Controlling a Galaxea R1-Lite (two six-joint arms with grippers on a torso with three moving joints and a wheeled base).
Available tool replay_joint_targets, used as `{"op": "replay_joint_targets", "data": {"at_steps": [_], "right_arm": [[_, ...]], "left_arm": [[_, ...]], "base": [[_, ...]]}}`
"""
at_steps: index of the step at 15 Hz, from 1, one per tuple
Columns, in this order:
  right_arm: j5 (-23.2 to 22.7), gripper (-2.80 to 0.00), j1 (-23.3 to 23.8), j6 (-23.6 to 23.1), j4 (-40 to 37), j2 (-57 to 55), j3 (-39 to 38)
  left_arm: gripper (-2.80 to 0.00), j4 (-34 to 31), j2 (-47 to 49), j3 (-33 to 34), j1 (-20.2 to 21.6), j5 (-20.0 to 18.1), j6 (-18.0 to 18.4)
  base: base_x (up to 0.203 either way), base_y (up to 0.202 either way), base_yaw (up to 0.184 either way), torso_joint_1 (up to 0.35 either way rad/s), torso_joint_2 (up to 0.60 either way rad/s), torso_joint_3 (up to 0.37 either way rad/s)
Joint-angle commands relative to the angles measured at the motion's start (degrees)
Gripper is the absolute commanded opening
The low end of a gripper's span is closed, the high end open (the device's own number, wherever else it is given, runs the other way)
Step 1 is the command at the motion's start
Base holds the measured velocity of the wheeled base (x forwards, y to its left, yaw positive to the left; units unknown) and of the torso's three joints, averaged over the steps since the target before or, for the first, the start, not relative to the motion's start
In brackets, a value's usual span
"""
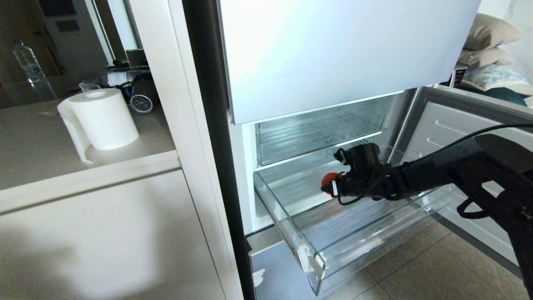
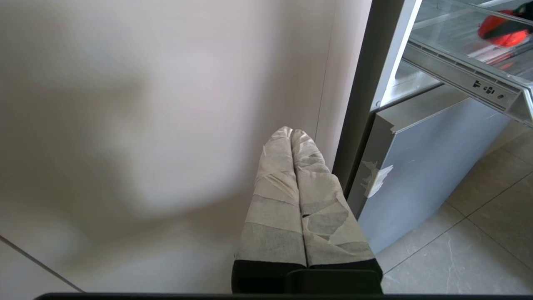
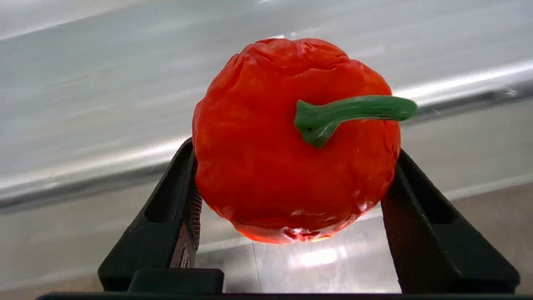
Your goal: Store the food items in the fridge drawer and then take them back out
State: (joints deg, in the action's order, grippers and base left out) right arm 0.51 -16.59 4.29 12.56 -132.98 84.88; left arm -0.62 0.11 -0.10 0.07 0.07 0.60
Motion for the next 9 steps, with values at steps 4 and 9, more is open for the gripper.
{"op": "replay_joint_targets", "data": {"at_steps": [4,9], "right_arm": [[0.07,-2.8,-0.64,1.36,0.14,19.22,-10.77],[0.78,-2.8,-0.68,2.29,-0.01,39.05,-22.57]], "left_arm": [[-2.8,0.01,-0.02,0.01,0.01,0.01,0.02],[-2.8,0.01,-0.02,0.01,0.01,0.01,0.02]], "base": [[0.0,0.0,0.0,0.0,0.0,0.0],[0.0,0.0,0.0,0.0,0.0,0.0]]}}
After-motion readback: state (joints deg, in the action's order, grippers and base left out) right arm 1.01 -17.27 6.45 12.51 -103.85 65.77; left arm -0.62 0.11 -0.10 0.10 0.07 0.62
